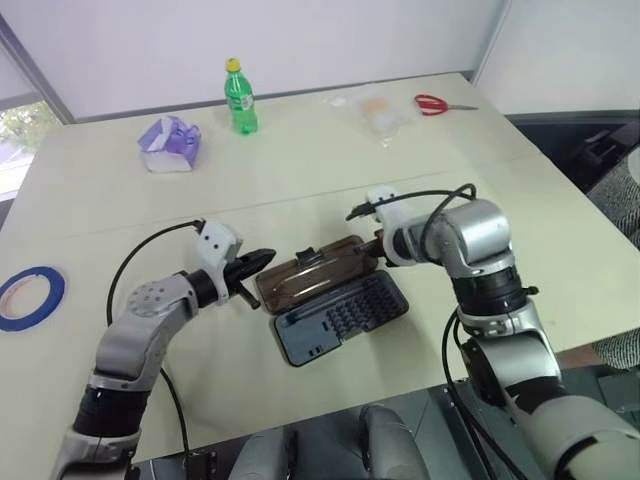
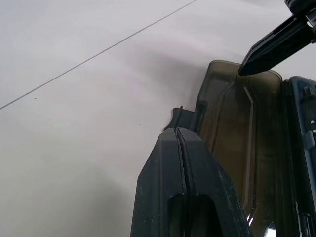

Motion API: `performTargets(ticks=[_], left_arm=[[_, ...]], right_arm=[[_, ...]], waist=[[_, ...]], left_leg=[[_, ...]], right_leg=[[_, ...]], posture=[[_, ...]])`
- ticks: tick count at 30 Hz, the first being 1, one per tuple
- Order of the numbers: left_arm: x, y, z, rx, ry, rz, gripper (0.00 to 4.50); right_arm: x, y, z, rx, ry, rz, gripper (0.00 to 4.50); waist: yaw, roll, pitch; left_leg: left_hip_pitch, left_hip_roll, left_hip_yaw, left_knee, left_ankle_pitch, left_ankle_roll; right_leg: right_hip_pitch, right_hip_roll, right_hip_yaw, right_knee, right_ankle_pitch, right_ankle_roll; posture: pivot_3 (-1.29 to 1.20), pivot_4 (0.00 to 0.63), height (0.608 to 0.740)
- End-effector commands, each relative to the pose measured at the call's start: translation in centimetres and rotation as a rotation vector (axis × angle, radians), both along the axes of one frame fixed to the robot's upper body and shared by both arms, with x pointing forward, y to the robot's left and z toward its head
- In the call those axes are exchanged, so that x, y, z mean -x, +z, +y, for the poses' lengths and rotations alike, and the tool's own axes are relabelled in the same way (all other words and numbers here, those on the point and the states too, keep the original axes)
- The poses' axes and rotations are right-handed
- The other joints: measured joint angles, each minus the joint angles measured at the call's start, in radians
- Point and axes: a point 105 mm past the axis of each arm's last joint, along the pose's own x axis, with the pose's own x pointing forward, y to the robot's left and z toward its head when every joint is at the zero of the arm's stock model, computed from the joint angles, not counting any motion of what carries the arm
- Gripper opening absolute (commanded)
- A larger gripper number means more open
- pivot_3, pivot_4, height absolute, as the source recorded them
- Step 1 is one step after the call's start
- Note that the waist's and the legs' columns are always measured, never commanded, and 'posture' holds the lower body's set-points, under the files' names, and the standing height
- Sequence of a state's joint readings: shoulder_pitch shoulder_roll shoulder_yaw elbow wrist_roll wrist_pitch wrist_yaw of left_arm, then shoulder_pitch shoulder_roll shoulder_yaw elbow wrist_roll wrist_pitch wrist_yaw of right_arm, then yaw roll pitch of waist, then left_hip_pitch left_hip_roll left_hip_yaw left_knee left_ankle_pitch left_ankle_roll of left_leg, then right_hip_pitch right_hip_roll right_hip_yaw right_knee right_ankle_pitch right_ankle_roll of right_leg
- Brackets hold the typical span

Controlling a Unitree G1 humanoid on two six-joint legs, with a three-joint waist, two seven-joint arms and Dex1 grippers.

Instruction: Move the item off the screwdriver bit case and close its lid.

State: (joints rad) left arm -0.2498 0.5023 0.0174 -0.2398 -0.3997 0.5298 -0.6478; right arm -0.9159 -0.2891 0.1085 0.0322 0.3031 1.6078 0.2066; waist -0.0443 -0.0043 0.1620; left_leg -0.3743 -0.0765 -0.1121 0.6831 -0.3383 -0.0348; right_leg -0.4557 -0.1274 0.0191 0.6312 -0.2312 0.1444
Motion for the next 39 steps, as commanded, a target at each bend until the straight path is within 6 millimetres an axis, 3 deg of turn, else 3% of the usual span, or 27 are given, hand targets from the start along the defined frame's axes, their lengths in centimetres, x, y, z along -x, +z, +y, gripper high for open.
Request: performTargets(ticks=[1,7,24,39], left_arm=[[-0.1,0.8,-0.1,-0.008,-0.010,-0.049,0.00],[-0.1,0.5,-0.1,-0.012,-0.016,-0.047,0.00],[-0.2,0.1,0.0,-0.021,-0.032,-0.043,0.00],[-0.1,0.0,-0.1,-0.021,-0.037,-0.049,0.00]], right_arm=[[0.2,0.5,0.0,-0.034,-0.030,-0.030,0.05],[0.7,-0.4,-1.2,-0.067,-0.131,-0.020,0.05],[5.2,-0.6,-2.7,-0.109,-0.117,0.149,0.05],[5.2,-0.5,-3.4,-0.089,-0.212,0.110,0.05]], waist=[[0.001,0.000,0.000],[0.002,0.000,0.000],[0.003,0.000,0.000],[0.005,0.000,0.000]], left_leg=[[0.000,0.000,0.000,0.000,0.000,0.000],[0.000,0.000,0.000,0.000,0.000,0.000],[0.000,0.001,0.000,0.000,0.000,0.001],[0.001,0.003,0.001,0.001,0.000,0.001]], right_leg=[[0.000,0.000,0.000,0.000,0.000,0.000],[0.000,0.000,0.000,0.000,0.000,0.000],[0.003,-0.001,0.000,-0.001,0.000,0.000],[0.005,0.001,-0.001,-0.002,0.000,0.000]], posture=[[0.00,0.150,0.740],[0.00,0.150,0.740],[0.00,0.150,0.740],[0.00,0.150,0.740]])
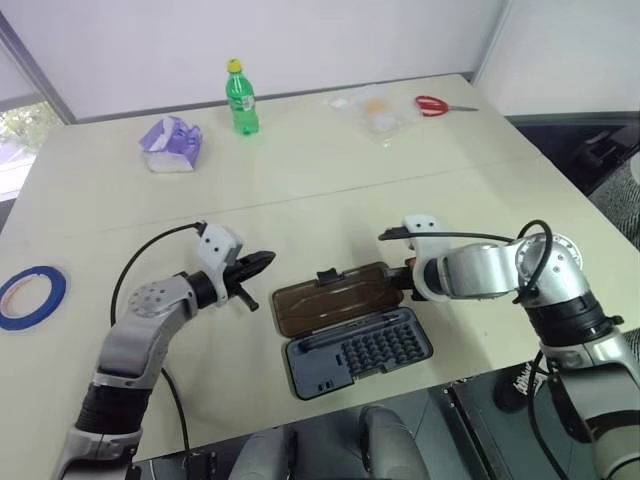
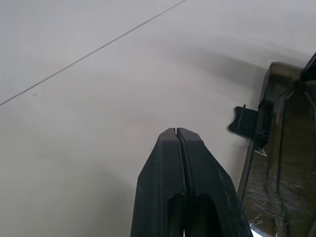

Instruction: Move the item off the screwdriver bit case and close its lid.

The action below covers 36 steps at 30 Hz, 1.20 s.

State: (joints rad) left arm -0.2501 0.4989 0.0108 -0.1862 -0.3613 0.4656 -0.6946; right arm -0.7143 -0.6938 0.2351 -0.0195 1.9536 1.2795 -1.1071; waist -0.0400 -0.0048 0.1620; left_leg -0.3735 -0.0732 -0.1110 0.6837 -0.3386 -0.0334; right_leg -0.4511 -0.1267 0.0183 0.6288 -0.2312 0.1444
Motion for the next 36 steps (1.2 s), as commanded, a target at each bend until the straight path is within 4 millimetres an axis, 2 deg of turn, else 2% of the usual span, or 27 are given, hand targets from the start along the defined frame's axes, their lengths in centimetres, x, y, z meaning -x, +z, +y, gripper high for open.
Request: performTargets(ticks=[1,10,13,15,19,20,22,26,30,33,36], left_arm=[[0.0,0.7,-0.3,-0.001,-0.017,-0.037,0.00],[0.1,0.8,-0.4,-0.007,-0.026,-0.036,0.00],[0.0,0.9,-0.5,-0.008,-0.027,-0.038,0.00],[0.0,1.0,-0.6,-0.006,-0.035,-0.039,0.00],[0.1,1.2,-0.7,0.010,-0.054,-0.033,0.00],[0.2,1.4,-0.8,0.020,-0.064,-0.032,0.00],[0.4,1.9,-0.9,0.049,-0.086,-0.020,0.00],[1.5,3.5,-1.4,0.121,-0.170,0.002,0.00],[3.9,4.4,-2.4,0.134,-0.343,0.070,0.00],[6.4,4.2,-3.2,0.095,-0.505,0.140,0.00],[8.4,3.1,-3.2,0.011,-0.638,0.209,0.00]], right_arm=[[0.2,0.8,0.2,-0.005,0.020,-0.033,0.05],[0.2,1.2,-0.3,0.012,0.016,-0.052,0.05],[0.2,1.2,-0.4,0.009,0.014,-0.054,0.98],[0.2,1.4,-0.3,0.004,0.014,-0.061,1.94],[0.2,2.0,0.0,-0.003,0.022,-0.086,4.16],[0.2,2.2,0.0,-0.006,0.027,-0.095,4.46],[0.3,2.8,0.3,-0.018,0.045,-0.121,4.46],[0.2,5.2,1.0,-0.001,0.104,-0.245,4.46],[-0.3,8.0,1.6,-0.023,0.157,-0.431,4.46],[-0.8,10.0,2.0,0.024,0.230,-0.621,4.46],[-1.3,9.3,1.8,0.100,0.298,-0.657,4.46]], waist=[[0.001,0.000,0.000],[0.005,0.000,0.000],[0.006,0.000,0.000],[0.006,0.000,0.000],[0.007,0.000,0.000],[0.007,0.000,0.000],[0.007,0.000,0.000],[0.008,0.000,0.000],[0.006,0.000,0.000],[0.006,0.000,0.000],[0.007,0.000,0.000]], left_leg=[[0.000,0.000,0.000,0.000,0.000,0.000],[0.000,0.000,0.000,0.000,0.000,0.000],[0.000,0.000,0.000,0.000,0.000,0.000],[0.000,0.000,0.000,0.000,0.000,0.000],[0.000,0.000,0.000,0.000,0.000,0.000],[0.000,0.000,0.000,0.000,0.000,0.000],[0.000,0.000,0.000,0.000,0.000,0.000],[0.000,0.000,0.000,0.000,0.000,0.000],[0.000,0.000,0.000,0.000,0.000,0.001],[0.000,-0.001,0.000,0.000,-0.001,0.001],[0.000,-0.001,0.000,0.000,-0.001,0.001]], right_leg=[[0.000,0.000,0.000,0.000,0.000,0.000],[0.000,0.000,0.000,-0.001,0.000,0.000],[0.000,0.000,0.000,-0.001,0.000,0.000],[0.000,0.000,0.000,-0.001,0.000,0.000],[0.000,0.000,0.000,-0.002,0.000,0.000],[0.000,0.000,0.000,-0.002,0.000,0.000],[0.000,0.000,0.000,-0.002,0.000,0.000],[0.000,0.000,0.000,-0.002,0.000,0.000],[0.000,0.001,0.000,-0.002,0.000,0.000],[0.000,0.001,0.000,-0.002,0.000,0.000],[0.001,0.002,0.000,-0.002,0.000,0.000]], posture=[[0.00,0.150,0.740],[0.00,0.150,0.740],[0.00,0.150,0.740],[0.00,0.150,0.740],[0.00,0.150,0.740],[0.00,0.150,0.740],[0.00,0.150,0.740],[0.00,0.150,0.740],[0.00,0.150,0.740],[0.00,0.150,0.740],[0.00,0.150,0.740]])
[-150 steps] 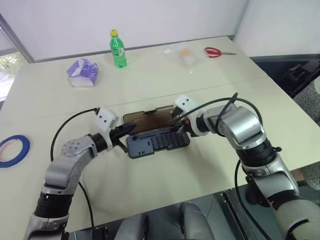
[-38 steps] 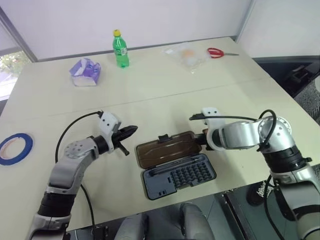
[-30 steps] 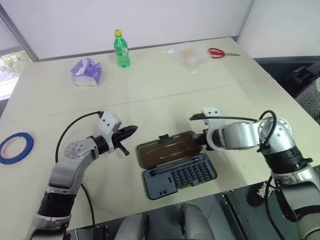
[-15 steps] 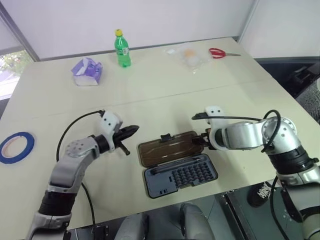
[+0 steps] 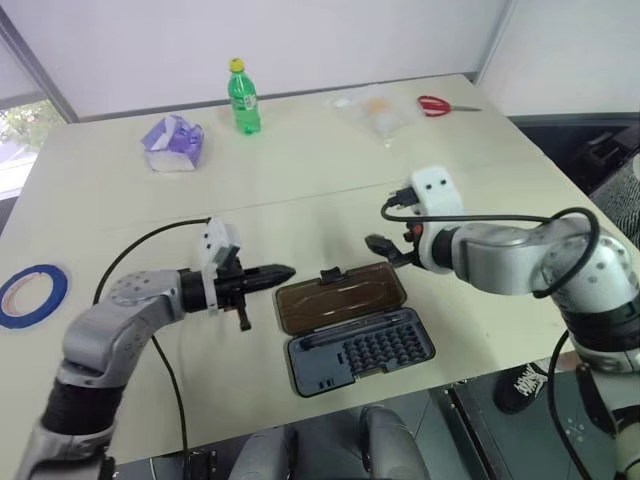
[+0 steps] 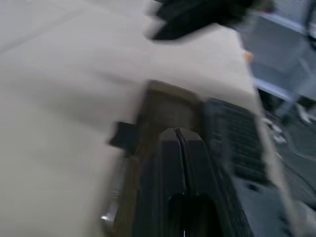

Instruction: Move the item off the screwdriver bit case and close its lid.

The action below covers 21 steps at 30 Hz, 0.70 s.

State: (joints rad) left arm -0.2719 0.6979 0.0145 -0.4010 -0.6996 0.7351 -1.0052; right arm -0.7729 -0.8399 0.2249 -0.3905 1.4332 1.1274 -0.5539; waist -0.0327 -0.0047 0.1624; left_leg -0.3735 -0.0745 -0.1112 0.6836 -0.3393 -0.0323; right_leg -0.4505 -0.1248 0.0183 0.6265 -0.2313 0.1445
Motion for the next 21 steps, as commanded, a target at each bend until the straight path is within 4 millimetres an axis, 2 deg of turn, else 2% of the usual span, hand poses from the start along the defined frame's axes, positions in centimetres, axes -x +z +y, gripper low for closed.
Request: performTargets(ticks=[1,4,9,14,21], left_arm=[[2.4,-0.5,-0.3,-0.053,-0.163,0.031,0.00],[3.5,-1.0,-0.7,-0.082,-0.246,0.051,0.00],[6.0,-2.9,-0.7,-0.124,-0.365,0.112,0.00],[6.6,-5.4,-1.2,-0.153,-0.354,0.133,0.00],[5.1,-7.7,-0.5,-0.185,-0.275,0.106,0.00]], right_arm=[[-0.5,0.9,0.1,0.070,0.061,-0.111,4.46],[-1.2,-0.5,-0.2,0.150,0.123,-0.134,4.46],[-1.0,-2.3,1.6,0.170,0.248,-0.128,4.46],[-0.7,-2.2,2.7,0.164,0.327,-0.156,4.46],[-0.1,-0.1,3.8,0.237,0.488,-0.252,4.46]], waist=[[-0.001,0.000,0.000],[0.001,0.000,0.000],[-0.002,0.000,0.000],[0.003,0.000,0.001],[0.021,0.000,0.001]], left_leg=[[0.000,0.000,0.001,0.000,0.000,0.000],[0.000,0.000,0.001,0.000,0.000,0.000],[0.000,0.001,0.001,-0.001,0.000,0.000],[0.000,0.001,0.001,-0.001,0.000,0.000],[0.000,0.001,0.001,0.000,0.000,0.000]], right_leg=[[0.000,0.000,0.000,0.000,0.000,0.000],[0.000,0.001,0.000,-0.001,0.000,0.000],[0.000,0.001,0.001,-0.002,0.000,0.000],[0.000,0.001,0.001,-0.003,0.000,0.000],[0.001,0.001,0.001,-0.004,0.000,0.000]], posture=[[0.00,0.150,0.740],[0.00,0.150,0.740],[0.00,0.150,0.740],[0.00,0.150,0.740],[0.00,0.150,0.740]])
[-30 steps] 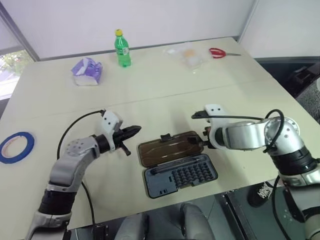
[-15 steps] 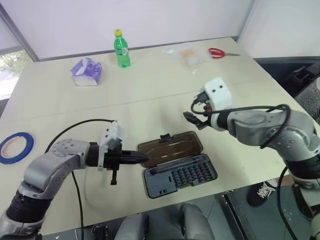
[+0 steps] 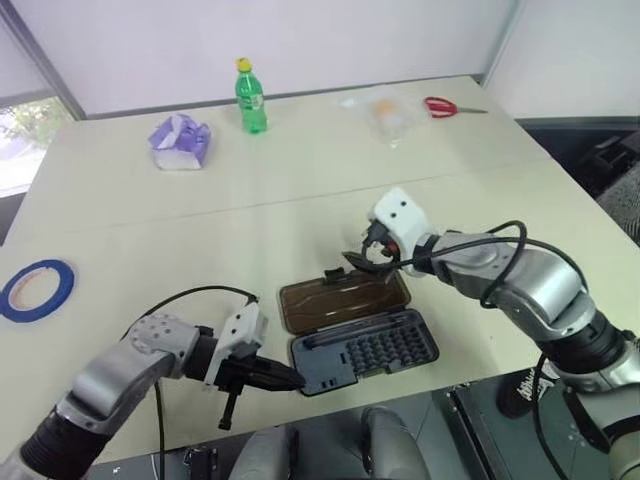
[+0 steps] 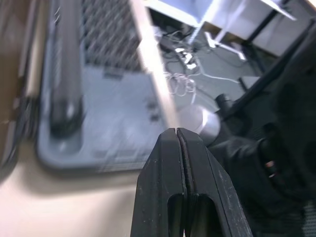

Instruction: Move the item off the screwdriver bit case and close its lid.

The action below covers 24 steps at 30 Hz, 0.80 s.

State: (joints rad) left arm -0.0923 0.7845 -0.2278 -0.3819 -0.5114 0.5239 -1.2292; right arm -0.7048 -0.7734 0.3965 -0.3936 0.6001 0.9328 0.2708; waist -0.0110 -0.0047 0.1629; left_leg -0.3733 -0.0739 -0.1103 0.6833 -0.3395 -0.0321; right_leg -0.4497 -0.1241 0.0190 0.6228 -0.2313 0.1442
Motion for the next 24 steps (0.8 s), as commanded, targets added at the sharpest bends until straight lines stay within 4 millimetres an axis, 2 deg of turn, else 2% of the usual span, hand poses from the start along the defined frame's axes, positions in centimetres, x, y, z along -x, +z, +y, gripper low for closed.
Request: performTargets(ticks=[1,6,17,24], left_arm=[[-0.5,-0.7,0.1,-0.005,0.011,-0.033,0.00],[-0.8,-1.2,-0.1,0.003,0.018,-0.041,0.00],[-1.9,-2.1,-1.8,0.035,0.043,-0.054,0.00],[-2.2,-2.8,-1.7,0.020,0.057,-0.062,0.00]], right_arm=[[0.7,3.1,1.1,0.029,0.128,-0.116,4.46],[1.0,3.5,1.3,0.067,0.198,-0.129,4.46],[1.1,1.7,-0.8,0.201,0.235,-0.078,4.46],[-2.0,0.7,-2.0,0.220,0.232,-0.029,4.46]], waist=[[-0.002,0.000,0.000],[-0.001,0.000,0.000],[0.000,0.000,0.000],[-0.002,0.000,0.000]], left_leg=[[0.000,0.000,0.000,0.000,0.000,0.000],[0.000,0.000,0.000,0.000,0.000,0.000],[0.001,0.000,0.000,0.000,0.000,0.000],[0.006,0.000,0.000,0.000,0.000,0.000]], right_leg=[[0.000,0.000,0.000,0.000,0.000,0.000],[0.000,0.000,0.000,0.000,0.000,0.000],[0.001,0.000,-0.001,0.000,0.000,0.000],[0.006,0.000,-0.001,-0.001,0.000,0.000]], posture=[[0.00,0.150,0.740],[0.00,0.150,0.740],[0.00,0.150,0.740],[0.00,0.150,0.740]])
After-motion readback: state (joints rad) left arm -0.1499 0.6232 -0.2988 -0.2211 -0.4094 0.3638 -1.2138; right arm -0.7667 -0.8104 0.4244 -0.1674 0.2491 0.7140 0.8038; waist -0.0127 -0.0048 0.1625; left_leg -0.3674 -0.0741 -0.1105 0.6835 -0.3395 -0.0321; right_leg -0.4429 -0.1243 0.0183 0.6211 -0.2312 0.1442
